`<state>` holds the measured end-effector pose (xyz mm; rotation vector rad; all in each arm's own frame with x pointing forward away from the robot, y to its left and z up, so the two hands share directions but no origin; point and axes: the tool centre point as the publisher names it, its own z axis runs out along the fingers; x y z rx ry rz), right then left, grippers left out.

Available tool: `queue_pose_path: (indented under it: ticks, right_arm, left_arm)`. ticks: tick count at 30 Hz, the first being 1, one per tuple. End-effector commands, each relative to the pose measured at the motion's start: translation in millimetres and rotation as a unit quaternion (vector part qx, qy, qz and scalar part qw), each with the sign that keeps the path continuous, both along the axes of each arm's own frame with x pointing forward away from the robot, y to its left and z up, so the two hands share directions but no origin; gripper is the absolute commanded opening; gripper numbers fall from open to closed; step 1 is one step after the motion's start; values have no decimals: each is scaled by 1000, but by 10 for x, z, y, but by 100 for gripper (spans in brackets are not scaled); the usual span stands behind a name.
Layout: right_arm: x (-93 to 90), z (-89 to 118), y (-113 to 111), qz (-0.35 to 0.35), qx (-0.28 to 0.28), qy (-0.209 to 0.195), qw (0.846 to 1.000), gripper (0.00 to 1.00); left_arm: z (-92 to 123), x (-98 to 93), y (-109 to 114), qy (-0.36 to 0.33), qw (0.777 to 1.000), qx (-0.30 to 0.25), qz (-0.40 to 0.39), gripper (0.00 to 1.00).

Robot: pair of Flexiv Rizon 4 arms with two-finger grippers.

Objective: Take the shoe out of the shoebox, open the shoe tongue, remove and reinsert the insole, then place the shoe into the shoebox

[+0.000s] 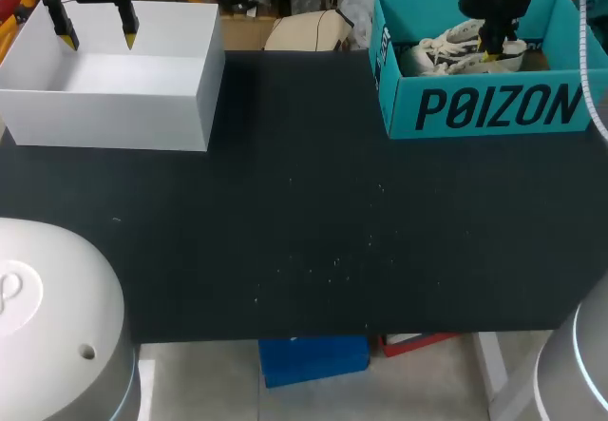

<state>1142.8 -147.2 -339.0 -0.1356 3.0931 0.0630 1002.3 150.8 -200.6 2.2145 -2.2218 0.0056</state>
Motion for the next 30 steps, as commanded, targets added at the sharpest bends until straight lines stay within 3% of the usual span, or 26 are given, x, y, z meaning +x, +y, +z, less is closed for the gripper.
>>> queue_pose_path:
  ticks: [1, 22, 25, 27, 30]
  right_arm:
    - [59, -179, 6, 1, 4, 11, 1000, 27]
    - [104, -748, 169, 19, -1, 35, 999, 22]
    - [101, -791, 171, 20, -5, 36, 999, 15]
    - [103, -802, 167, 19, -8, 34, 999, 1]
    - [118, -753, 139, 16, -8, 30, 999, 0]
  left_arm:
    - [5, -5, -7, 1, 1000, 2, 1, 100]
    - [5, -5, -7, 1, 1000, 2, 1, 100]
    - [5, -5, -7, 1, 1000, 2, 1, 100]
    - [5, -5, -7, 1, 1000, 2, 1, 100]
    - [5, -5, -7, 1, 1000, 2, 1, 100]
